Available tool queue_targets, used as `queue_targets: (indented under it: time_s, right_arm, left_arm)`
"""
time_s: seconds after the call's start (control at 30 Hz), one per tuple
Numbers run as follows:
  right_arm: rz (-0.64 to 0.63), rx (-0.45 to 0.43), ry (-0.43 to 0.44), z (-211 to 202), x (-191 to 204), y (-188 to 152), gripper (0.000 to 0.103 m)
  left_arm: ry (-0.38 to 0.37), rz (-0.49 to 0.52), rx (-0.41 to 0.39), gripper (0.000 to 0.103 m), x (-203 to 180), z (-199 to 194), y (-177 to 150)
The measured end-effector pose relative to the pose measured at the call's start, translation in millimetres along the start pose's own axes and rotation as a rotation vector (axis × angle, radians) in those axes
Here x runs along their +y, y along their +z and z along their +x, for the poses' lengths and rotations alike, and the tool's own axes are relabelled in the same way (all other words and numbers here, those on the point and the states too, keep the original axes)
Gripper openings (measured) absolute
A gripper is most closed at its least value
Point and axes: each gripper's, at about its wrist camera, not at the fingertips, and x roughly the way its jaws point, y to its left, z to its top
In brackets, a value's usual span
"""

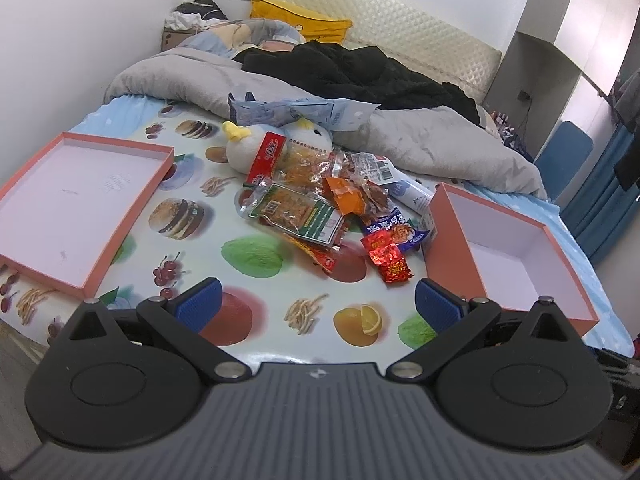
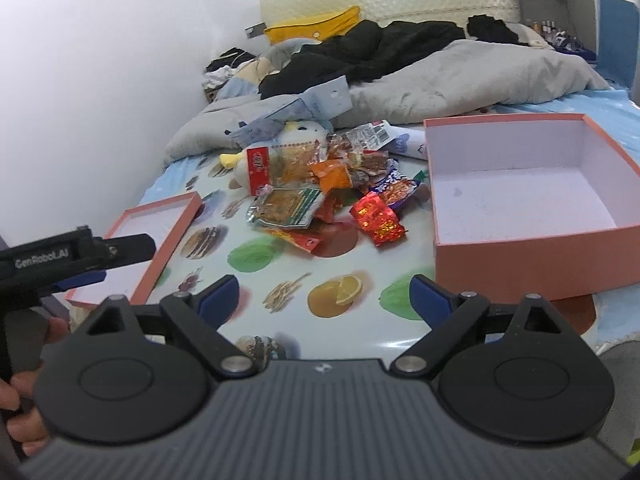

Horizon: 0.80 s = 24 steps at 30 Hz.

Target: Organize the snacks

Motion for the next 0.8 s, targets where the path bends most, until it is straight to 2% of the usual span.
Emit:
queue_targets:
  time_s: [0.17, 0.3, 0.4, 0.53, 0.67, 0.8]
  right_arm:
    - [-0.042, -0.013, 0.005, 6, 4, -2, 0.094]
    - [-0.1, -0.031, 0.002, 14, 8, 3, 0.094]
    - [-0.117, -0.011, -0.004, 30, 5, 11, 0.093]
    - [-0.116, 0.017, 0.05, 52, -6, 24, 0.093]
    - [-0.192, 0.062, 0.007, 85, -6, 38, 0.093]
    - [-0.208, 0.118, 0.008, 124, -12, 54, 0.092]
  left_arm:
    - [0.017, 0.033, 0.004, 0.103, -1, 6, 0]
    - [-0.018, 0.013, 0.016, 0.103, 1, 19, 1]
    - [-0.025, 0.018, 0.026, 0.103, 1, 39, 2]
    - [-0.066, 0.026, 0.06, 0.103, 1, 76, 10]
    - [-0.081, 0.02, 0.093, 0.103, 4, 118, 23]
    - [-0.083, 0.007, 0.155, 0.102, 10, 169, 37]
